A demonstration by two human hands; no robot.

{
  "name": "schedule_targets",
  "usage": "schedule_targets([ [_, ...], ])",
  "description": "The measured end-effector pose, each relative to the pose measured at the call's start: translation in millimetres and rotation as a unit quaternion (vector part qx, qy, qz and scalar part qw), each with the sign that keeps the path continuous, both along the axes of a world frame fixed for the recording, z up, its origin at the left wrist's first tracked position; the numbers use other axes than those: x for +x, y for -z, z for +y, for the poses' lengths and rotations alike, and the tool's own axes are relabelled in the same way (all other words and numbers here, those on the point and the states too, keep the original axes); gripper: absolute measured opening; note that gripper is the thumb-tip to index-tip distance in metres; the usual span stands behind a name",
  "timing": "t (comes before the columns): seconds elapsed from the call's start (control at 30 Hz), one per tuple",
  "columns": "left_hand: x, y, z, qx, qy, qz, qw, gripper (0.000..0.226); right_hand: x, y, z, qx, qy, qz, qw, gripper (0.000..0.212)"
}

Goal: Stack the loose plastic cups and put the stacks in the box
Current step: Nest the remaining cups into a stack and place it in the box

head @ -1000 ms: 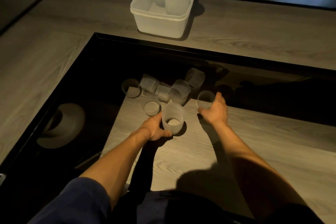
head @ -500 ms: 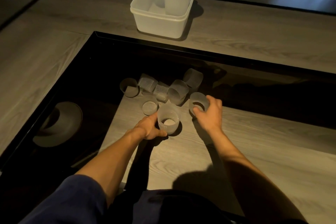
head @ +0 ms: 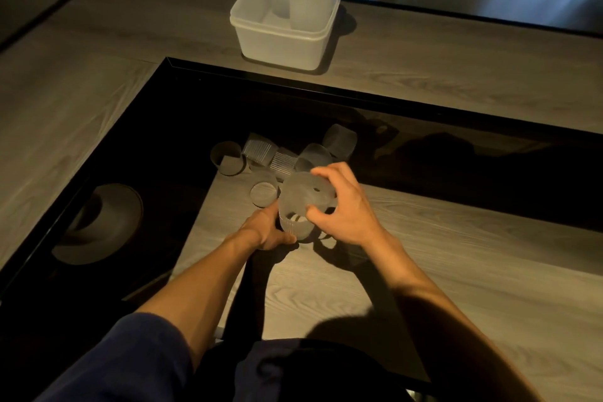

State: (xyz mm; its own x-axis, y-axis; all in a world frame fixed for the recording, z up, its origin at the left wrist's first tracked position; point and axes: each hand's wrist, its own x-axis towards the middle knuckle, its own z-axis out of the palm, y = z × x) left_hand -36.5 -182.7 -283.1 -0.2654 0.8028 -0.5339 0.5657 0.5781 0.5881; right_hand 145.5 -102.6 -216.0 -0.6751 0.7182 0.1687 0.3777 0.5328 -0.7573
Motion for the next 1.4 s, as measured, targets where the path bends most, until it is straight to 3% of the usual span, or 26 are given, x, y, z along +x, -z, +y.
schedule_targets([
  [0.37, -2, 3, 3, -0.024, 0.003, 0.004, 1.000, 0.070, -14, -2, 5, -0.012, -0.046, -0.053, 0.998, 0.075],
  [0.7, -5, 2, 4, -0.015, -0.001, -0.011, 1.000, 0.073, -14, 5, 8, -0.043, -0.028, -0.034, 0.998, 0.064],
  [0.87, -4, 0, 3, 0.010, 0.000, -0.018, 1.000, 0.080, -5, 24, 11, -0.016, -0.044, -0.112, 0.993, 0.080],
  [0.93, -4, 0, 2, 0.011, -0.001, -0.021, 1.000, 0.081, 0, 26, 19, -0.062, -0.069, -0.130, 0.987, 0.085],
  [1.0, -5, -1, 2, 0.008, 0.002, -0.024, 1.000, 0.080, 1, 26, 26, -0.132, -0.076, -0.092, 0.984, 0.079],
  [1.1, -6, -2, 5, 0.010, 0.003, -0.023, 1.000, 0.079, -4, 24, 30, -0.223, 0.063, 0.005, 0.973, 0.047],
  [1.2, -8, -2, 5, 0.008, 0.008, -0.023, 1.000, 0.081, -19, 19, 38, -0.364, 0.239, 0.089, 0.896, 0.025],
  [1.27, -9, -2, 5, 0.007, 0.011, -0.023, 1.000, 0.081, -27, 20, 45, -0.417, 0.287, 0.092, 0.857, 0.022],
  [1.4, -11, -3, 5, 0.008, 0.019, -0.026, 0.999, 0.083, -46, 29, 58, -0.435, 0.336, 0.081, 0.831, 0.038],
])
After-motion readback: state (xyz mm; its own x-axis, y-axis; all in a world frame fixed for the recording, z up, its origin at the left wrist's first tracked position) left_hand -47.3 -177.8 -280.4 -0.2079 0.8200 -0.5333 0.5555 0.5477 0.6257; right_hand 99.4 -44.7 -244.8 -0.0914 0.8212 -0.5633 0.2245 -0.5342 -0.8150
